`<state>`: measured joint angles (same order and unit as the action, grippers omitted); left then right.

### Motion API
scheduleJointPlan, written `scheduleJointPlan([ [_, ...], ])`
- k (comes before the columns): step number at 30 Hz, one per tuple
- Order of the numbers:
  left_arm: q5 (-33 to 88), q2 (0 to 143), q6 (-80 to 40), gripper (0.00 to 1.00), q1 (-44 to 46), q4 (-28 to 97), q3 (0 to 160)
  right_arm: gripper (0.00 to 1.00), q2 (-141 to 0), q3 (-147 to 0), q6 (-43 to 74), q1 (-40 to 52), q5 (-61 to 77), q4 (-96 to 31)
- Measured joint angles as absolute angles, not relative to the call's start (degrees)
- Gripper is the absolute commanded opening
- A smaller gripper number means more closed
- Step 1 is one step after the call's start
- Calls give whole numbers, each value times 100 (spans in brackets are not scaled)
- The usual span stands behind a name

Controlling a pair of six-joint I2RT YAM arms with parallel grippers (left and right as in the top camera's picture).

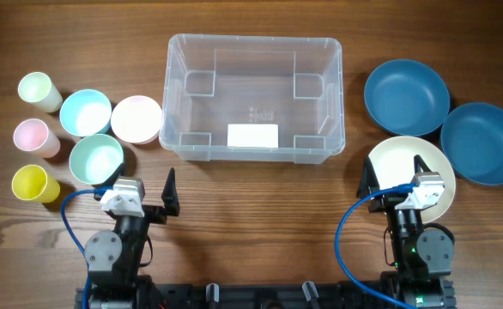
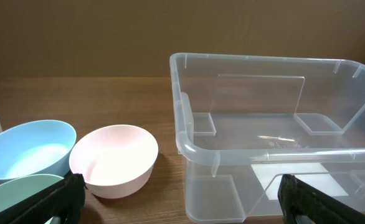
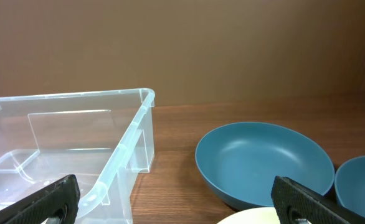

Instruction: Pack container

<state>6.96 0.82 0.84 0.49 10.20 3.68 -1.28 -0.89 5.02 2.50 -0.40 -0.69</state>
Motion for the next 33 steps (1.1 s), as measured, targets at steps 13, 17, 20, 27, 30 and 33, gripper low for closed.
scheduleJointPlan([
  [13, 694, 82, 84, 100, 49, 1020, 368, 100, -128, -89, 502, 250, -40, -69],
  [17, 694, 82, 82, 100, 49, 1017, 368, 100, -128, -89, 502, 250, -40, -69],
  [20, 694, 82, 82, 100, 49, 1017, 368, 100, -130, -86, 508, 250, -34, 45],
  [27, 694, 84, 82, 100, 49, 1017, 368, 100, -143, -75, 1673, 250, 150, 285],
  [30, 696, 84, 84, 100, 49, 1020, 368, 100, -143, -78, 2137, 250, 152, 252],
  [33, 694, 82, 82, 100, 49, 1020, 368, 99, -167, -336, 2759, 250, 145, -749],
])
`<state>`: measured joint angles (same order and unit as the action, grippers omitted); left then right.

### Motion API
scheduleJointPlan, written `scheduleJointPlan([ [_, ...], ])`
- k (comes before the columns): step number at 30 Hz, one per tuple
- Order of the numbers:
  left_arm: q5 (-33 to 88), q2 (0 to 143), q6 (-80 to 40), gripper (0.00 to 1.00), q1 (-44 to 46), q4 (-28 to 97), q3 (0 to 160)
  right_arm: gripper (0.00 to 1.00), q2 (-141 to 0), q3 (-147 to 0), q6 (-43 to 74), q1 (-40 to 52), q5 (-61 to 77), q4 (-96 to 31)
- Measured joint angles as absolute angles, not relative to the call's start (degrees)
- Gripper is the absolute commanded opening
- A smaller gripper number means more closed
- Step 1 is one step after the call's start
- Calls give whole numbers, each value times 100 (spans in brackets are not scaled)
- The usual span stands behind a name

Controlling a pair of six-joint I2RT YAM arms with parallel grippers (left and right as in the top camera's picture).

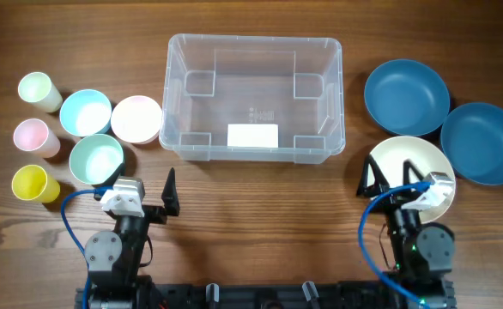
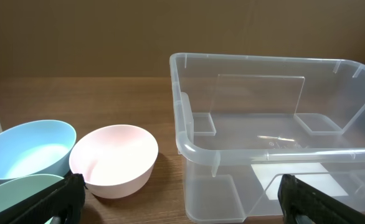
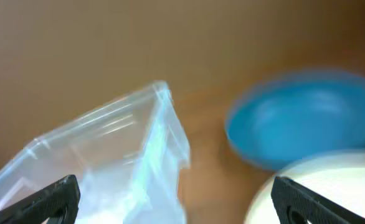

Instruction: Pack container

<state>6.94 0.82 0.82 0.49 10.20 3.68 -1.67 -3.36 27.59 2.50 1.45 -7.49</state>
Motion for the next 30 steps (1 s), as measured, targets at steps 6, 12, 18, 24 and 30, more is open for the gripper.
scheduleJointPlan([
  [6, 696, 84, 84, 100, 49, 1013, 366, 100, -596, -2357, 3509, 250, -674, -3199],
  [12, 696, 84, 84, 100, 49, 1002, 353, 100, -1498, -4136, 3435, 242, -1238, -4812],
  [18, 696, 84, 82, 100, 49, 1004, 351, 100, -1778, -4399, 3221, 242, -1236, -5282],
  [24, 694, 84, 84, 100, 49, 1004, 351, 100, -1811, -4401, 3710, 242, -1223, -5697],
  [30, 694, 84, 84, 100, 49, 1004, 349, 100, -3173, -4412, 4383, 242, -1280, -5695],
])
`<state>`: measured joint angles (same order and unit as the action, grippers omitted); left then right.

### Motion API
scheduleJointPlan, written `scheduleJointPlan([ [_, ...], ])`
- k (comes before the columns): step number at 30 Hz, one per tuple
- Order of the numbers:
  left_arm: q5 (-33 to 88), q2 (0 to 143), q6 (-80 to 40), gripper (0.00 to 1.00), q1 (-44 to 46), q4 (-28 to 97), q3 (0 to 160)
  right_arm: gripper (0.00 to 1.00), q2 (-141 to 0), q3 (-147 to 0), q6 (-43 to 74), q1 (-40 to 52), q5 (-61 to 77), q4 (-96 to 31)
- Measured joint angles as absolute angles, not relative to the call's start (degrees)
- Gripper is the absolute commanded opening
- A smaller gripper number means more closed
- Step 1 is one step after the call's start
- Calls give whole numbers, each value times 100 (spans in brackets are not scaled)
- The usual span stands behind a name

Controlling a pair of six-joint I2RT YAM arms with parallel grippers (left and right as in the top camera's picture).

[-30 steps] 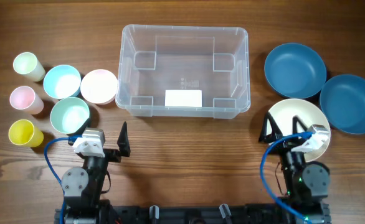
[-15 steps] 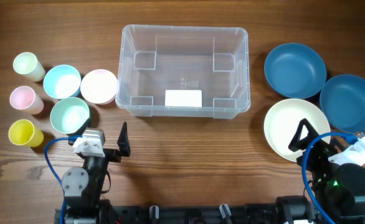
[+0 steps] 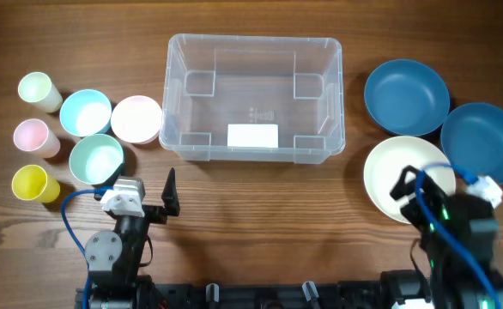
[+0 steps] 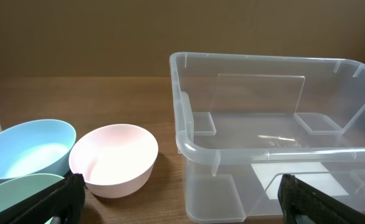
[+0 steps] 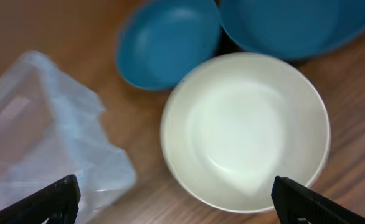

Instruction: Pack container

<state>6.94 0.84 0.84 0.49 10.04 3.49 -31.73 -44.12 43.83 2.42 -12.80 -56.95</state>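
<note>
An empty clear plastic container (image 3: pixel 256 86) stands at the back centre, also seen in the left wrist view (image 4: pixel 270 124). A cream bowl (image 3: pixel 402 172) lies to its right. My right gripper (image 3: pixel 445 187) hangs open above that bowl's near edge; from its wrist the cream bowl (image 5: pixel 245 130) fills the view between the wide-apart fingers (image 5: pixel 52 199). My left gripper (image 3: pixel 140 187) rests open near the front left, holding nothing, facing a pink bowl (image 4: pixel 114 158) and the container.
Two dark blue bowls (image 3: pixel 406 96) (image 3: pixel 483 142) sit at the back right. On the left are a light blue bowl (image 3: pixel 86 112), a pink bowl (image 3: pixel 136 118), a mint bowl (image 3: pixel 96 159), and pale green (image 3: pixel 39 88), pink (image 3: pixel 33 136) and yellow (image 3: pixel 33 183) cups.
My right gripper has risen and shifted right, and its camera now looks down on the cream bowl instead of across at the container's corner. The left arm has not moved.
Both grippers rested open at the front edge, the right one looking level at the container and a blue bowl. Then the right gripper had tilted and swung a little. Now it is raised over the cream bowl, still open and empty.
</note>
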Motion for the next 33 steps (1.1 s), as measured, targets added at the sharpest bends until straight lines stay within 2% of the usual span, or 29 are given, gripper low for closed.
scheduleJointPlan([
  [4, 696, 82, 84, 100, 49, 1007, 346, 100, -4969, -4453, 4305, 8, -1076, -5596],
  [9, 694, 80, 84, 100, 49, 1002, 346, 100, -6877, -4617, 3863, -722, -576, -5457],
  [17, 694, 80, 82, 100, 49, 1002, 346, 100, -7032, -4683, 2556, -821, -451, -5142],
  [33, 694, 80, 84, 100, 49, 1002, 346, 100, -7087, -4709, 1321, -821, 493, -4600],
])
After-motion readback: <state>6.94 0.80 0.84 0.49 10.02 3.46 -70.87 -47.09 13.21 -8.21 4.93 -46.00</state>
